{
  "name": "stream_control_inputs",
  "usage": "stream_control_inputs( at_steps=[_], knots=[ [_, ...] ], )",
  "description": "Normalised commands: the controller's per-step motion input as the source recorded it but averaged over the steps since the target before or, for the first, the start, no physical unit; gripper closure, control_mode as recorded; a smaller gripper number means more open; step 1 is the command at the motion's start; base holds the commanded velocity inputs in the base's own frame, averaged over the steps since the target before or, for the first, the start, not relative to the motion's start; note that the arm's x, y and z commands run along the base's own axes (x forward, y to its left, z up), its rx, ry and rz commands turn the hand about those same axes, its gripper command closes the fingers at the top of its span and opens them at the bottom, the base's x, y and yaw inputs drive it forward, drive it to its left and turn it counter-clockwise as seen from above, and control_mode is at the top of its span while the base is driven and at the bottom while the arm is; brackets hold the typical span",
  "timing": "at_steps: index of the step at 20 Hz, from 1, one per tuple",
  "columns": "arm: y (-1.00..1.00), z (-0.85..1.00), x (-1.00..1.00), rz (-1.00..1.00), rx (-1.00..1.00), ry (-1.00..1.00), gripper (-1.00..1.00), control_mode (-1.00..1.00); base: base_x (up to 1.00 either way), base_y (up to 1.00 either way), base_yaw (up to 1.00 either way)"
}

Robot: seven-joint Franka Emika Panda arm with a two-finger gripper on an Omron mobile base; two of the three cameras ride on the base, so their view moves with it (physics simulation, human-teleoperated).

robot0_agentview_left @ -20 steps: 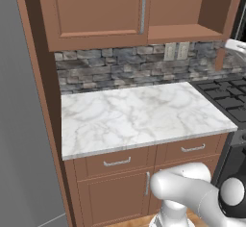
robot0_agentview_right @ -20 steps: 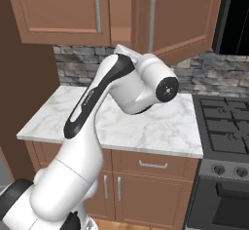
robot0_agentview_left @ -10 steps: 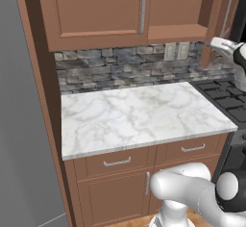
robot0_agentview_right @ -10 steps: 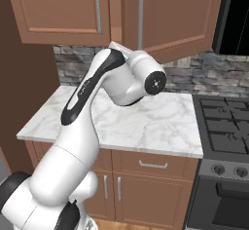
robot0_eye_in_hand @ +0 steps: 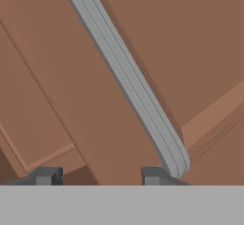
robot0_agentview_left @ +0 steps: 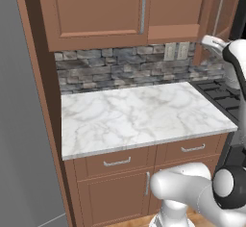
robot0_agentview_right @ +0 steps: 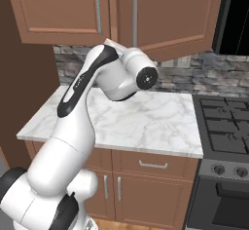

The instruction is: Close all open cabinet doors.

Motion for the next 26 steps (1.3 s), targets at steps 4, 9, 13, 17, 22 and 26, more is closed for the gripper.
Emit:
stream_control_inputs(
  at_steps=[4,9,13,17,22,26],
  knots=[
    [0.00,0.00,0.32,0.00,0.00,0.01,-1.00,-1.00,0.00,0.00,0.00],
    [0.00,0.00,0.28,0.00,0.00,0.00,-1.00,-1.00,0.00,0.00,0.00],
    [0.00,0.00,0.39,0.00,0.00,0.02,-1.00,-1.00,0.00,0.00,0.00],
    [0.00,0.00,0.43,0.00,0.00,0.02,-1.00,-1.00,0.00,0.00,0.00],
    [0.00,0.00,0.41,0.00,0.00,0.04,-1.00,-1.00,0.00,0.00,0.00],
    [-0.06,0.04,0.43,0.00,0.00,0.08,-1.00,-1.00,0.00,0.00,0.00]
  ],
)
